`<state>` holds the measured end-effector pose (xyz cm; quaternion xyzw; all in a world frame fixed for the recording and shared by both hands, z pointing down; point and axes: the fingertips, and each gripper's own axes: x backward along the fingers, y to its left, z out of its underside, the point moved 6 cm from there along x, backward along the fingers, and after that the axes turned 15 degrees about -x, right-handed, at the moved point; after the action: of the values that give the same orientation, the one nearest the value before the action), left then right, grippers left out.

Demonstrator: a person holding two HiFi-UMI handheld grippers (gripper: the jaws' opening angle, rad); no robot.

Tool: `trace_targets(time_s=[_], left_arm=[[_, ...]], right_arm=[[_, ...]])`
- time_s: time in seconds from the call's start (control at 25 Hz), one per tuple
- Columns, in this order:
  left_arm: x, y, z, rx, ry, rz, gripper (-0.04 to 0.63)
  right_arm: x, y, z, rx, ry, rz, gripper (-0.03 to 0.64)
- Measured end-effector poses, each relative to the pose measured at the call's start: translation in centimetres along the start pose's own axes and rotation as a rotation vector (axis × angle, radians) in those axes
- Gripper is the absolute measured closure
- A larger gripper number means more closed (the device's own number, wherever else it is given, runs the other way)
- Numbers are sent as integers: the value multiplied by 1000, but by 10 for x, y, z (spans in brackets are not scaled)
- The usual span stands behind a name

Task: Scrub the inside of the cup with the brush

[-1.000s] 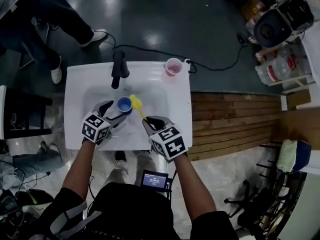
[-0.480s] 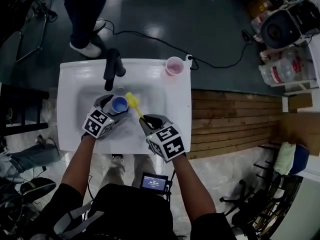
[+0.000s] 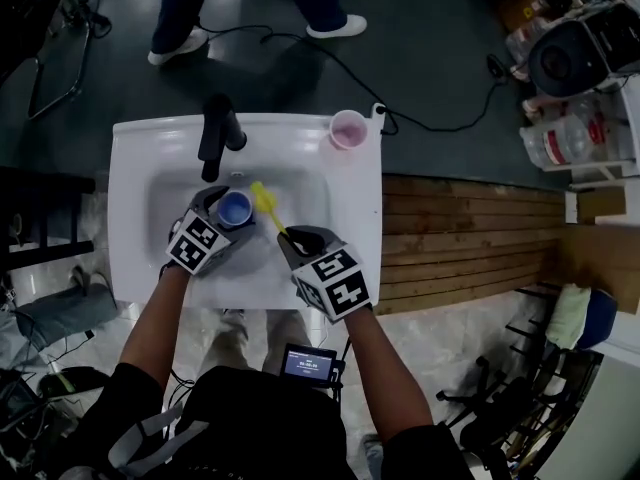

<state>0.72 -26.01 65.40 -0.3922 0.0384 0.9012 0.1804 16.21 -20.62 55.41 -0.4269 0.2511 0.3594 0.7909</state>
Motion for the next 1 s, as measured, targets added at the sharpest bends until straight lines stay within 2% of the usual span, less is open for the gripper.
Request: trace_targets(time_s=[0.36,0.6,0.84,1.0], left_arm=[[-6,3,-1,19,-15,21,216],[-1,2,-4,2,-22,22,216],[19,0,-18,-46,-49,19,218],[39,2,-29,-94,-70,7,218]], right_arm=[[-1,-9,0,-12,-3,6,575],[1,-10,2,-17,1,13,575],[6,-1,-1,18,5,11,575],[10,10,-5,101,22,12,575]])
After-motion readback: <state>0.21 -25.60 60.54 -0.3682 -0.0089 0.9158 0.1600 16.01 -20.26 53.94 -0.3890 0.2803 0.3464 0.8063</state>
